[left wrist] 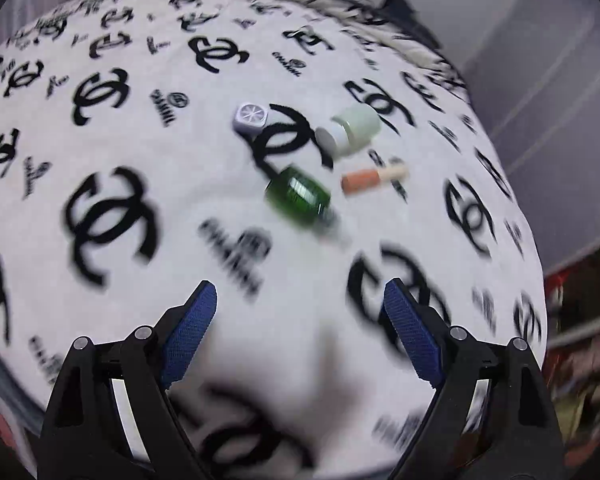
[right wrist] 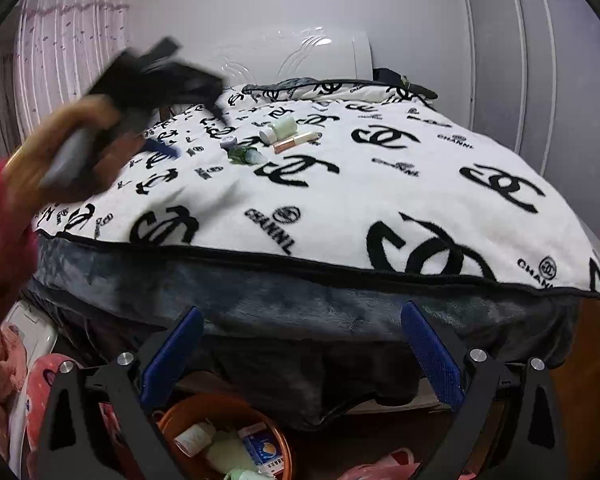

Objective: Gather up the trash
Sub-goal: 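Grasp the dark green bottle with the left gripper while the right grasps the pale green cup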

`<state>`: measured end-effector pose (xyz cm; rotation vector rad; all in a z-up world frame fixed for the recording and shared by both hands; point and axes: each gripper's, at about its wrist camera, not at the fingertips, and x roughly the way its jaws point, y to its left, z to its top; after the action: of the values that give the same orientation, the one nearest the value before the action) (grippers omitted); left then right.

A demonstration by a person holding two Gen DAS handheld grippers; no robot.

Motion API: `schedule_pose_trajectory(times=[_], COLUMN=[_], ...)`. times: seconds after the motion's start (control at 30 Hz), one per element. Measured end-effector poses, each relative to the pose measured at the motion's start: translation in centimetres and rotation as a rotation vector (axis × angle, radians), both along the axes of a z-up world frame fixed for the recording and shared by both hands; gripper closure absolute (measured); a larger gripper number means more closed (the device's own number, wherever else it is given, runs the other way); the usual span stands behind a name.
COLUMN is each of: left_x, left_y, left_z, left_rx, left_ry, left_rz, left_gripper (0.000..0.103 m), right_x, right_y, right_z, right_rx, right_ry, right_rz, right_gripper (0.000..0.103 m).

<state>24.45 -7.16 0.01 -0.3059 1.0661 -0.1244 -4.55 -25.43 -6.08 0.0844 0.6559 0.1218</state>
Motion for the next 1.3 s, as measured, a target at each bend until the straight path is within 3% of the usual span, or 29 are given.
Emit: schedule_pose_trajectory(times=[0.23, 0.3, 0.4, 0.43, 0.47, 0.6, 0.67, 0.83, 1.0, 1.3], left_x=[7.6, 8.9, 9.5, 9.5, 9.4, 8.0, 7.1, 1.9, -2.8, -11.1], left_y=[-2.7, -2.7, -2.6, -2.4, -2.2, 0.1, 1.0, 3.8, 5.2, 7.1], left_z=[-3.0, -4.7, -5.8, -5.9, -5.8, -5.3, -4.3, -0.1, 2.3, 2.0], left_rx=[0.017, 0.009, 0.026, 0.035, 0.038, -0.066, -0.082, -0.052, -0.017, 0.096], left_ry=[0.110, 0.170, 0.198, 0.188, 0.180, 0.124, 0.071, -0.095, -0.186, -0.297], left_rz=[0.148, 0.198, 0.239, 0.255, 0.261, 0.217, 0.169, 0.047, -0.022, -0.090], left_gripper=[0.020, 0.029, 0.042, 0.047, 0.059, 0.062, 0.062, 0.062, 0.062, 0.062], right_x=[0.6, 1.0, 1.5, 1.6, 1.7, 1.8, 1.6, 2.1, 4.5, 14.8], right_y=[-2.2, -3.5, -4.9, -5.2, -5.5, -5.9, -5.8, -4.9, -3.4, 2.4], right_z=[-1.8, -2.2, -2.9, -3.1, -3.4, -4.1, -3.8, -2.2, 0.2, 6.3], right_rx=[0.040, 0.077, 0.116, 0.126, 0.134, 0.148, 0.153, 0.137, 0.119, 0.117], right_ry=[0.033, 0.044, 0.059, 0.064, 0.072, 0.090, 0.081, 0.045, 0.013, -0.034], right_rz=[0.016, 0.002, -0.018, -0.021, -0.027, -0.025, -0.013, 0.015, 0.057, 0.121], right_gripper=[0.006, 0.006, 0.006, 0.006, 0.006, 0.006, 0.006, 0.006, 0.006, 0.006])
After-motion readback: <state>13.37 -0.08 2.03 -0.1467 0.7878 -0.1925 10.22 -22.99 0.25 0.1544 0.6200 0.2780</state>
